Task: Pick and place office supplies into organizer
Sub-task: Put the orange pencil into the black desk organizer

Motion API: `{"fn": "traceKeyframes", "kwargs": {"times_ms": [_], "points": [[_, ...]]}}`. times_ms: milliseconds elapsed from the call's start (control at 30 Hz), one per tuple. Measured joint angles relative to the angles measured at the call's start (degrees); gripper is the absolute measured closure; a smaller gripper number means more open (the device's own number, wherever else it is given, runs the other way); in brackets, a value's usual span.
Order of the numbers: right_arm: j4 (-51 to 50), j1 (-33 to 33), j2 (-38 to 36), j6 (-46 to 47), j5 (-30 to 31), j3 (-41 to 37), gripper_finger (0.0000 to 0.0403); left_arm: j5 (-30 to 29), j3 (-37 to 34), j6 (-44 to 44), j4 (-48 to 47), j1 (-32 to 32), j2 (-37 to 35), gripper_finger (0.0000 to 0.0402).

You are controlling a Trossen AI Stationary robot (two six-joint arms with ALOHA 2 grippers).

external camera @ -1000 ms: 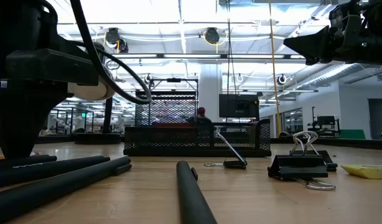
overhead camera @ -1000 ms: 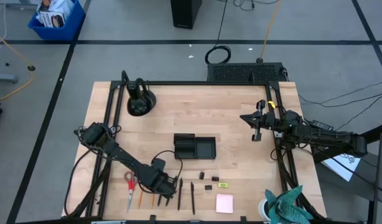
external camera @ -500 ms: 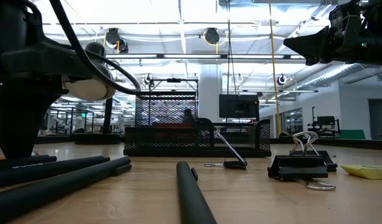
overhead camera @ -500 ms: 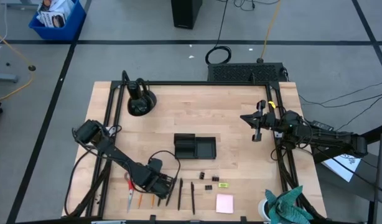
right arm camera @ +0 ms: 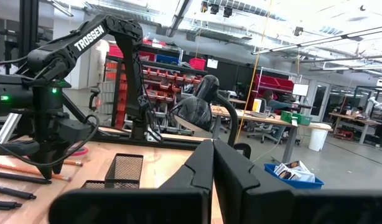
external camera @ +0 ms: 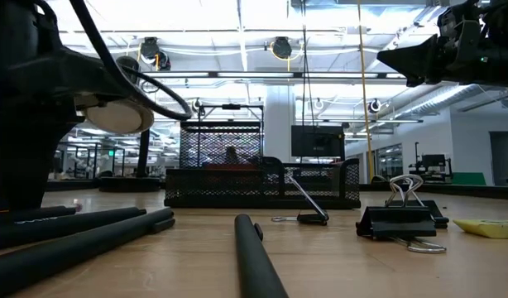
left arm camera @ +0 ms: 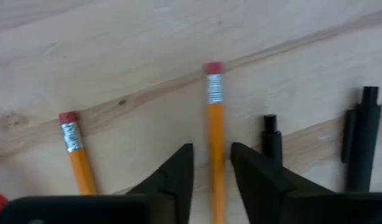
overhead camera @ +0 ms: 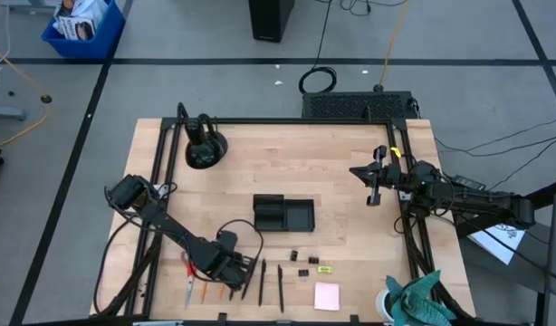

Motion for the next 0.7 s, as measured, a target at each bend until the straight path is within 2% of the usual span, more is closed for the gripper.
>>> {"fn": "traceKeyframes", "kwargs": {"times_ms": [367,700], "points": [[0.0,0.0,0.0,0.0,0.0,0.0,0.0399,-2.2,-0.1,4.5,1.5,-0.2,0.0,0.0391],[-0.1,0.0,0.0,0.0,0.0,0.0,0.0399,-11.2,-0.4,7.5,1.0,-2.2,-0.4,0.0385]]}}
